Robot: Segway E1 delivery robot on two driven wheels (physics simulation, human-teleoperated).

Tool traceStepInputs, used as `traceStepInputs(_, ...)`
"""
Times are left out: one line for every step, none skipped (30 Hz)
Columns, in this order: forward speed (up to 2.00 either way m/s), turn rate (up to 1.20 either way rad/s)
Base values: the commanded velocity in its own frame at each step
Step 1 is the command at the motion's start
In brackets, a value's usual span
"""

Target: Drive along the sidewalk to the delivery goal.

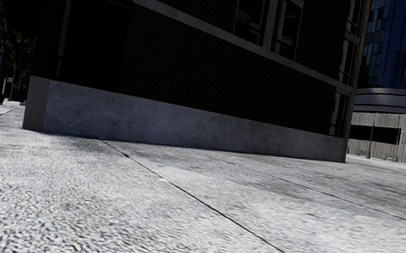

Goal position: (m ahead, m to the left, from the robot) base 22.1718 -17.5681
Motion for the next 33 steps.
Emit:
traceStepInputs(2.00, -0.87)
traceStepInputs(2.00, -0.37)
traceStepInputs(2.00, -0.12)
traceStepInputs(2.00, 0.00)
traceStepInputs(2.00, 0.00)
traceStepInputs(2.00, 0.00)
traceStepInputs(2.00, 0.00)
traceStepInputs(2.00, 0.00)
traceStepInputs(2.00, 0.00)
traceStepInputs(2.00, 0.00)
traceStepInputs(2.00, 0.00)
traceStepInputs(2.00, 0.00)
traceStepInputs(2.00, 0.00)
traceStepInputs(2.00, 0.00)
traceStepInputs(2.00, 0.00)
traceStepInputs(2.00, 0.00)
traceStepInputs(2.00, -0.22)
traceStepInputs(2.00, -0.75)
traceStepInputs(2.00, -0.89)
traceStepInputs(2.00, -0.97)
traceStepInputs(2.00, -0.99)
traceStepInputs(2.00, -1.00)
traceStepInputs(2.00, -1.00)
traceStepInputs(2.00, -0.89)
traceStepInputs(2.00, -0.16)
traceStepInputs(2.00, -0.06)
traceStepInputs(2.00, -0.02)
traceStepInputs(2.00, 0.00)
traceStepInputs(2.00, 0.00)
traceStepInputs(2.00, 0.00)
traceStepInputs(2.00, 0.00)
traceStepInputs(2.00, 0.00)
traceStepInputs(2.00, 0.00)
